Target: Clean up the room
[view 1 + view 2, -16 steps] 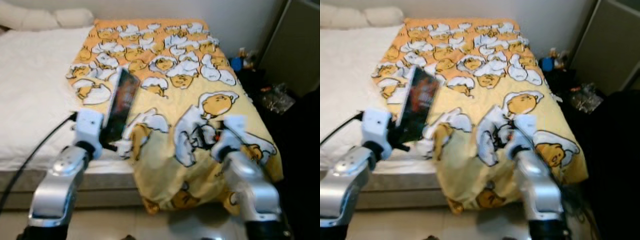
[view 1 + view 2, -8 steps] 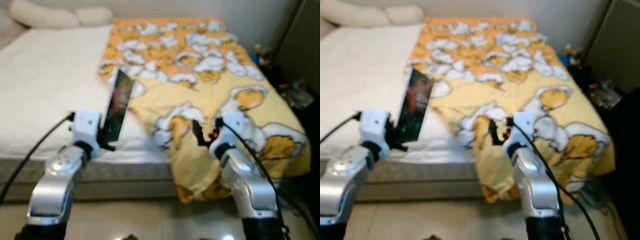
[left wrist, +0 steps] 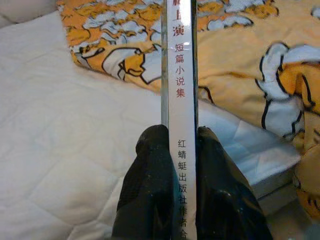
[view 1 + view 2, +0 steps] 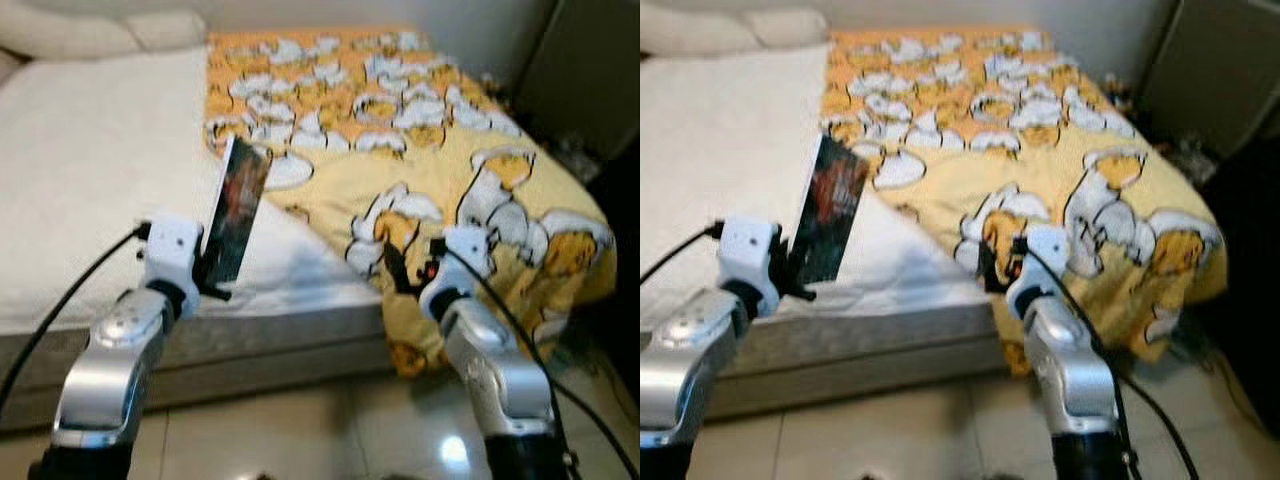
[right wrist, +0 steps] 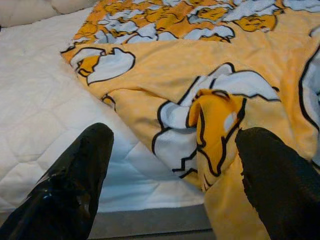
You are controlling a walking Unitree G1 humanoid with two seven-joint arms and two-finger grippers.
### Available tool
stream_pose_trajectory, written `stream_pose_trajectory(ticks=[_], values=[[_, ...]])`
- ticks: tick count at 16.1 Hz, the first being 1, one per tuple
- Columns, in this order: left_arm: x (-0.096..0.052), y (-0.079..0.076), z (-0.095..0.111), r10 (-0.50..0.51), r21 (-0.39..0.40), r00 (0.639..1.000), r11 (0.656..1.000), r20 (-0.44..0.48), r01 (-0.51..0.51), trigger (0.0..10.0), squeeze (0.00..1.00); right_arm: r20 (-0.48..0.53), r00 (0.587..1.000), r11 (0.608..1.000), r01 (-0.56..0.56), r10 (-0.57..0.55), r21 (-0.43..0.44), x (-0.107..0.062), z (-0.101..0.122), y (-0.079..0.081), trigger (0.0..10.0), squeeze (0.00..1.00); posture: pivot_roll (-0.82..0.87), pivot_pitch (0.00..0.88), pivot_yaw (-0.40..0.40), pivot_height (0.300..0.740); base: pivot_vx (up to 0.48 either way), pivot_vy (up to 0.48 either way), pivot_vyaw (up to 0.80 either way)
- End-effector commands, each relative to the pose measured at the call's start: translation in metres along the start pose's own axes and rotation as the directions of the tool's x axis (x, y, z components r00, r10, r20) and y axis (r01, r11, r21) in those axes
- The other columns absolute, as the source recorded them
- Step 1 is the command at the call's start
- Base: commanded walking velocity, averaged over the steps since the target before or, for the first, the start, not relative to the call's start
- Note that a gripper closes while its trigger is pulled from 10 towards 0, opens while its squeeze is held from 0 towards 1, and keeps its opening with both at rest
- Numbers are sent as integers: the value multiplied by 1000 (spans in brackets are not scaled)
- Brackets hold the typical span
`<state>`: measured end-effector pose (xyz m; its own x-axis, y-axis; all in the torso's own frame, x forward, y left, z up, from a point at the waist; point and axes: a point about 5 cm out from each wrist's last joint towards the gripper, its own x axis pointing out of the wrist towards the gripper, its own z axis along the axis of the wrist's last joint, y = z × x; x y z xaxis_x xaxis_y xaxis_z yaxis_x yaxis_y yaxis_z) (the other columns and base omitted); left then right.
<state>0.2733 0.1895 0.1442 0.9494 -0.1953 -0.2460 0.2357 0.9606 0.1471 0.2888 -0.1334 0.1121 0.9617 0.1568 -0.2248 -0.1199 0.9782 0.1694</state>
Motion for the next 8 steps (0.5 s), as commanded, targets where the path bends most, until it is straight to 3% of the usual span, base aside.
stream_pose_trajectory(ticks=[1,8], values=[[1,-4,11,-18,15,999,1000,49,17,10000,0,11,1000,1000,16,-16,-7,-1,2,-4,10000,0,-18,0,41,740,0,458,0],[2,-6,10,-35,18,998,999,47,34,10000,0,18,1000,999,1,0,-34,0,2,-4,10000,0,-19,0,44,740,0,444,0]])
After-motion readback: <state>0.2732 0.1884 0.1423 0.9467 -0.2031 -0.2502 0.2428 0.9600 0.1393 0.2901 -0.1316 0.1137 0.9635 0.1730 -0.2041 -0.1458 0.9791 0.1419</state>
